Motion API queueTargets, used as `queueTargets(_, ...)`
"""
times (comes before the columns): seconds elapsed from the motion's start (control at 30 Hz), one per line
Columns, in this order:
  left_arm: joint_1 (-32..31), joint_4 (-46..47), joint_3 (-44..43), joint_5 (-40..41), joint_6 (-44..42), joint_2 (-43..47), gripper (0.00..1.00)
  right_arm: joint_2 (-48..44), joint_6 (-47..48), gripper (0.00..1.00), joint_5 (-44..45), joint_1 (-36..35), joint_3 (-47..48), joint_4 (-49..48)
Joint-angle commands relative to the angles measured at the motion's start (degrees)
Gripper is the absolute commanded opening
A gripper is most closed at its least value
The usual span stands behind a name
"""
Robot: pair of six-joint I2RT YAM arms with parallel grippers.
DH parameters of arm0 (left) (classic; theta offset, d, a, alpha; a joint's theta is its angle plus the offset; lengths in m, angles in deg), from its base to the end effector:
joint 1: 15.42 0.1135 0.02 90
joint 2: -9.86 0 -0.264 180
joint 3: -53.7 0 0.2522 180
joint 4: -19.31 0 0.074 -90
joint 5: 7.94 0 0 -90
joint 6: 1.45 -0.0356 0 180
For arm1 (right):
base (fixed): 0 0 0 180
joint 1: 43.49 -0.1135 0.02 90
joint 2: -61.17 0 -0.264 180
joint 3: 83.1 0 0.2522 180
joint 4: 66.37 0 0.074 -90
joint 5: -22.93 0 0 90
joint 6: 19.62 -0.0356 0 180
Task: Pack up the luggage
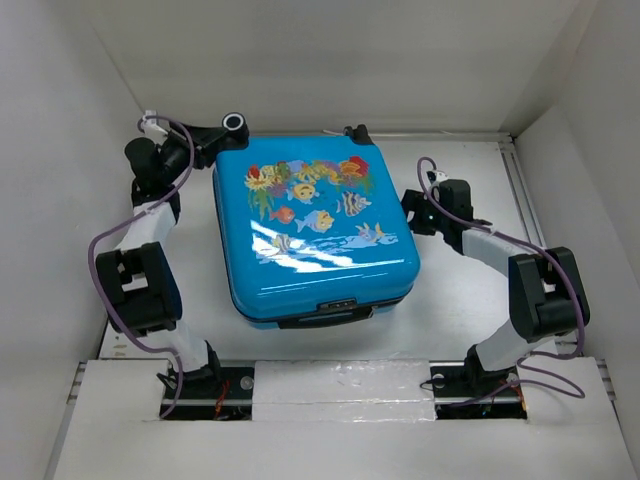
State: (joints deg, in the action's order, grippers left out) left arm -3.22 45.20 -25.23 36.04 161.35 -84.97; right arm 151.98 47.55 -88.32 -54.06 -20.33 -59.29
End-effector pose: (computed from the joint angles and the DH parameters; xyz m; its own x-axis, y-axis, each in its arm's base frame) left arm 0.3788 0.0557 0.3246 -0.4714 -0.7806 -0.4105 0.3234 0.2800 -0.9039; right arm 0.3260 0.0740 0.1973 -0.7006 0.2371 -0.6730 -0.2067 0.8352 0.5095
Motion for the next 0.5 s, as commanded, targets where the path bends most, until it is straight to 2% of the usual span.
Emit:
queueTargets(0.0, -1.4, 8.2, -4.9, -3.0, 2.8, 7.9, 0.0, -0.4, -1.1, 0.79, -7.7, -1.9, 3.0, -2.5)
queueTargets(0.2, -1.4, 0.9, -9.4, -0.8, -1.2, 7.3, 0.0, -0.9, -1.1, 0.81, -7.7, -1.9, 3.6, -1.8)
queueTargets(0.33, -1.4, 0.9, -12.5, 0.6, -1.8, 0.7, 0.0, -2.7, -1.1, 0.81, -7.7, -1.9, 3.0, -1.8)
queueTargets(0.47, -1.9, 0.9, -11.2, 1.1, -2.3, -1.1, 0.0, -3.8, -1.1, 0.81, -6.7, -1.9, 1.9, -1.8)
